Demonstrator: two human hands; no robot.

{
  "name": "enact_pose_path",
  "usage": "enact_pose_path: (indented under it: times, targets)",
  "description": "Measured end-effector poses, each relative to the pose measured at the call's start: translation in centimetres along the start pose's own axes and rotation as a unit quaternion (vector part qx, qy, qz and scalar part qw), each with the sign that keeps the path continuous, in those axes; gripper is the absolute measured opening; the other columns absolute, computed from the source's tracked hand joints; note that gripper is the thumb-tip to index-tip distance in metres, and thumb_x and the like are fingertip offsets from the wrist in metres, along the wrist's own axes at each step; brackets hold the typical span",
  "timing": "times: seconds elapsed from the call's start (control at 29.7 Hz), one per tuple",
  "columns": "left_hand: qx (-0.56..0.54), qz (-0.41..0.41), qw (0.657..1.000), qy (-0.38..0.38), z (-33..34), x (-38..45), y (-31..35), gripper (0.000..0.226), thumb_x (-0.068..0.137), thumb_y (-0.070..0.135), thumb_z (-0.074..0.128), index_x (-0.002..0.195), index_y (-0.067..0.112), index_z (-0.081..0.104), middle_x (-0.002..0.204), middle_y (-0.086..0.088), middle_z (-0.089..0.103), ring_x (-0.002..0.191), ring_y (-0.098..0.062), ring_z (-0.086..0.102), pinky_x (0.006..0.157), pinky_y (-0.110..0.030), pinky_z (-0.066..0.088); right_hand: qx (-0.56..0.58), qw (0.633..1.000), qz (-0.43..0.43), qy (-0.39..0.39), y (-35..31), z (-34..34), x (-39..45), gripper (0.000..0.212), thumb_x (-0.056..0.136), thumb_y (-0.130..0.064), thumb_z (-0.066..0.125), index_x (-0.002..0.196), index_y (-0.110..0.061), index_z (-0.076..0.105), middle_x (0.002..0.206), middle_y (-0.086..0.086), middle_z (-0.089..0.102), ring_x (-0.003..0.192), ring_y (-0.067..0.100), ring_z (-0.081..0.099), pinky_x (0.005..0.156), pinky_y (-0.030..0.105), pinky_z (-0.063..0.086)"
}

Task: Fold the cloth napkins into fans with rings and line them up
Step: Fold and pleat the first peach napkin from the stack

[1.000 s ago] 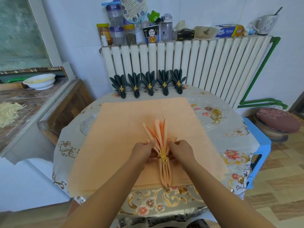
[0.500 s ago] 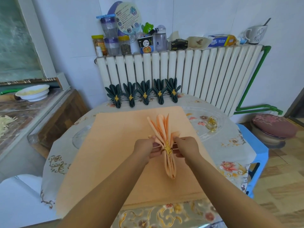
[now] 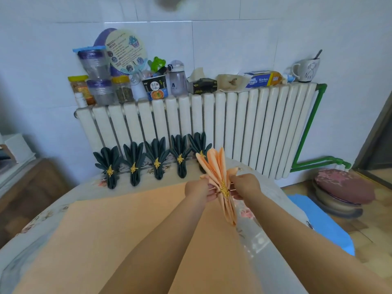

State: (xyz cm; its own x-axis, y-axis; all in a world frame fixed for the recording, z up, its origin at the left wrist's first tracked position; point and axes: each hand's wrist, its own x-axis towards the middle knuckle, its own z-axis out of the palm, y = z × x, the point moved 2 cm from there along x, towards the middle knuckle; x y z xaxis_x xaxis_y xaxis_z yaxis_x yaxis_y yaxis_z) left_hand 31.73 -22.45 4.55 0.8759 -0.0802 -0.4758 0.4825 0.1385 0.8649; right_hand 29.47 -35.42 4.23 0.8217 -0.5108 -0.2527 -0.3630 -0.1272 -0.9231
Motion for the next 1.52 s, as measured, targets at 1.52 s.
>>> enact_pose_path:
  times: [1.52]
  targets:
    - [0.108,0.031,0.993,0.046,-1.4,-5.4,-1.2,0.051,0.105,0.032,0.021,0.127,-0.002,0.054,0.121,-0.018,0.063,0.095,-0.034,0.067,0.067,-0.036,0.053,-0.131,0.986,-0.101,-0.026,-0.5,1.0,-4.3,0.027,0.092,-0.02,0.047,0.101,-0.004,0.067,0.088,0.012,0.065,0.079,0.027,0.06,0.068,0.036,0.053]
